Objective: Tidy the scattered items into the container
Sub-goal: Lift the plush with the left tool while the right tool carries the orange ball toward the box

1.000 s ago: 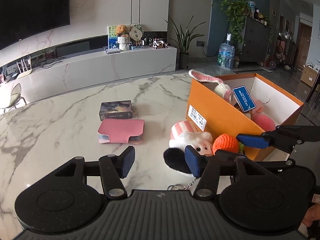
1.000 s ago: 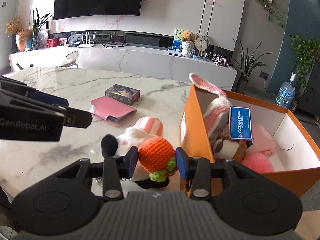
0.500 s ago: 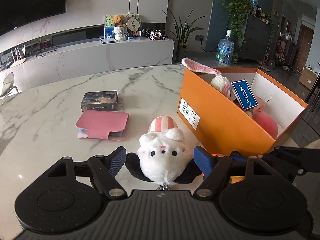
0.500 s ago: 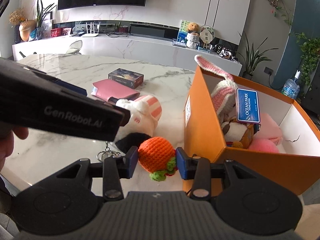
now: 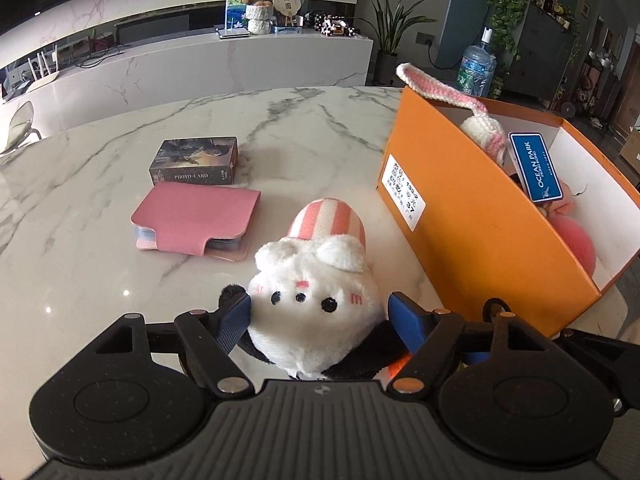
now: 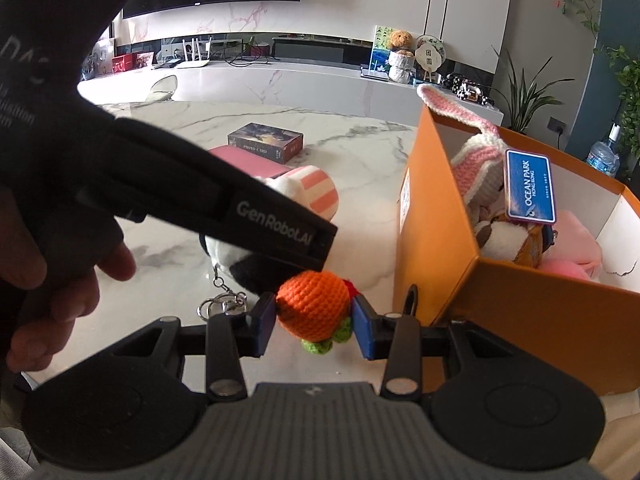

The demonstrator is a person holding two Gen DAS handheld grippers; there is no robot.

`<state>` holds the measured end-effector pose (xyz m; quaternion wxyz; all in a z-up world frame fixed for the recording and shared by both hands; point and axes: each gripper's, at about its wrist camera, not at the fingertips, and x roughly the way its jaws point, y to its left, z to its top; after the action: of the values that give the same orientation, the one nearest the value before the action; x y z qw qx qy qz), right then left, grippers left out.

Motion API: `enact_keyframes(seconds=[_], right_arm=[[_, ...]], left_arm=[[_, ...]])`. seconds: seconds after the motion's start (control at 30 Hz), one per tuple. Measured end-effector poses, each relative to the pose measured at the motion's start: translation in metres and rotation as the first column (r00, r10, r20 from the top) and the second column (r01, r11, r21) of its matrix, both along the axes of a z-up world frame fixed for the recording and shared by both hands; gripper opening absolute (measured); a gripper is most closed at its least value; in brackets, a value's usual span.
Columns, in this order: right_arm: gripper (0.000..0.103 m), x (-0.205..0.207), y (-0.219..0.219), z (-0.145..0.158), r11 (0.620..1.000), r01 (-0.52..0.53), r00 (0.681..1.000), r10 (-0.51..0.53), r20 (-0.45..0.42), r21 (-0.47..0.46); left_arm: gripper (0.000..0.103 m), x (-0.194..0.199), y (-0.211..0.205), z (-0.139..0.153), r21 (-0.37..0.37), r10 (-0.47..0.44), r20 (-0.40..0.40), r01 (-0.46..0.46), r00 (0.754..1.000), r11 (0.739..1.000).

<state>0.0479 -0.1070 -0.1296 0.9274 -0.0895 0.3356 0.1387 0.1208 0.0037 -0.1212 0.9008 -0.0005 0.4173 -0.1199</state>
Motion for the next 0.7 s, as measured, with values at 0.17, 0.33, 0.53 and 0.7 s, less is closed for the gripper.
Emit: enact_keyframes(seconds=[0.17, 0.33, 0.53, 0.7], right_arm=[[0.043, 0.004, 0.002, -0.003, 1.0, -0.007, 1.0, 0.007, -0.01, 0.009], [0.043, 0.003, 0.006, -0.005, 1.0, -0.014, 1.0, 0.014, 0.0, -0.005], [0.043, -0.002, 0.006, 0.0, 1.0, -0.002, 1.0, 0.002, 0.02, -0.004], [0.042, -0.012, 0.008, 0.009, 1.0, -0.011, 0.998, 0.011, 0.063, 0.0]], left_arm=[[0.083, 0.001, 0.005, 0.0, -0.007, 0.024, -0.005, -0.024, 1.0, 1.0], [0.074, -0.003, 0.01, 0.002, -0.019, 0.04, 0.003, -0.04, 0.999, 0.999], [0.072, -0.011, 0.022, 0.007, -0.033, 0.068, 0.015, -0.068, 0.998, 0.997], [0.072, -0.023, 0.034, 0.023, -0.045, 0.091, 0.056, -0.088, 0.994, 0.995]])
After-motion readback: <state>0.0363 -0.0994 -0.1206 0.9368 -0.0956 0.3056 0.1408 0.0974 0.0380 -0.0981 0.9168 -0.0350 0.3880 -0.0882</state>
